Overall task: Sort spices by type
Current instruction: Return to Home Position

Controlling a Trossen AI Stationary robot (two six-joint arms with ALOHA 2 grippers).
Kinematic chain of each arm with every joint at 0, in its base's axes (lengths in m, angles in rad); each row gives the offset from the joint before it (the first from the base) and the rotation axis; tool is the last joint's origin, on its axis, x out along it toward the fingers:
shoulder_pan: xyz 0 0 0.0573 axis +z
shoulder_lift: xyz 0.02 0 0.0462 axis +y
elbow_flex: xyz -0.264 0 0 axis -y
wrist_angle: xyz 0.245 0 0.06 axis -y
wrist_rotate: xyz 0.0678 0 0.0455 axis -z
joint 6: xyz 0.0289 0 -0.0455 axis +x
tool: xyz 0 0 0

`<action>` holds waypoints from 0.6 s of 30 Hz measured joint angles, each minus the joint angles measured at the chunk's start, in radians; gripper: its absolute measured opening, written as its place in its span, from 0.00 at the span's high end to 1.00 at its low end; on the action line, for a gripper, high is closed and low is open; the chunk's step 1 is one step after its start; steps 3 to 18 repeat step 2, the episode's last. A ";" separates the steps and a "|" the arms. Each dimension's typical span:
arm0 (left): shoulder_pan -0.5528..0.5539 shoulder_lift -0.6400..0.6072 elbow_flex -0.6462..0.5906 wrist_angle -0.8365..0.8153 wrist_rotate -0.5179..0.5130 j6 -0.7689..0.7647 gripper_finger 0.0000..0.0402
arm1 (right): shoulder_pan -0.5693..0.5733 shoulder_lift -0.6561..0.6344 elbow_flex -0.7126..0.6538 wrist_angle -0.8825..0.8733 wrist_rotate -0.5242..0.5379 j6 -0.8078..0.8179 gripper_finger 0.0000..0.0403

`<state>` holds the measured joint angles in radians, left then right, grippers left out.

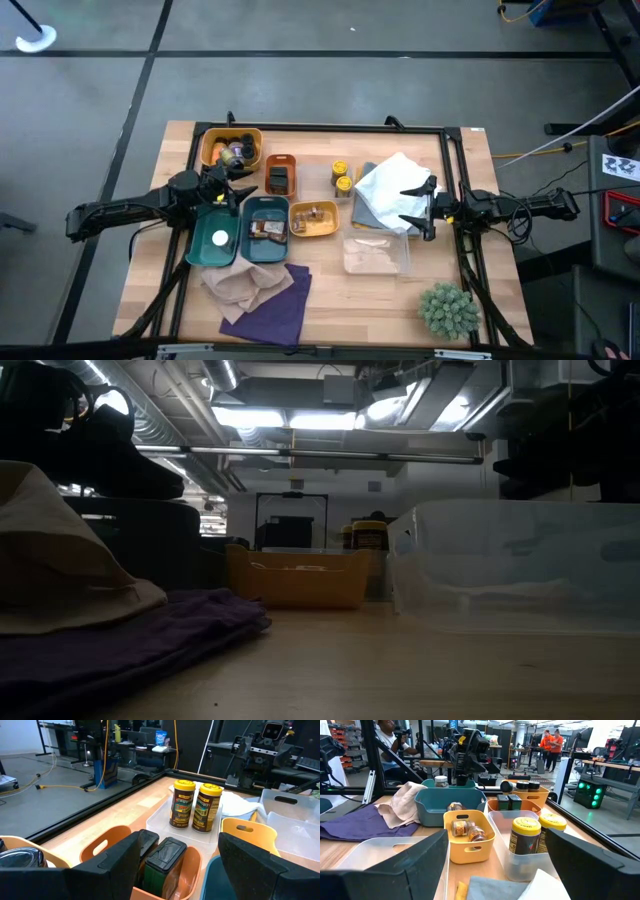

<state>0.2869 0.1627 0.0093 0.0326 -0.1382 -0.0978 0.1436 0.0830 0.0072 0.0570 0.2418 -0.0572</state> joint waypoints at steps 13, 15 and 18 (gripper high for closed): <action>0.000 0.000 0.000 0.000 0.000 0.000 0.37 | 0.000 0.000 0.000 0.000 0.000 0.000 0.17; 0.000 0.000 0.000 0.000 0.000 0.000 0.37 | 0.000 0.000 0.000 0.000 0.000 0.000 0.17; 0.000 0.000 0.000 0.000 0.000 0.000 0.37 | 0.000 0.000 0.000 0.000 0.000 0.000 0.17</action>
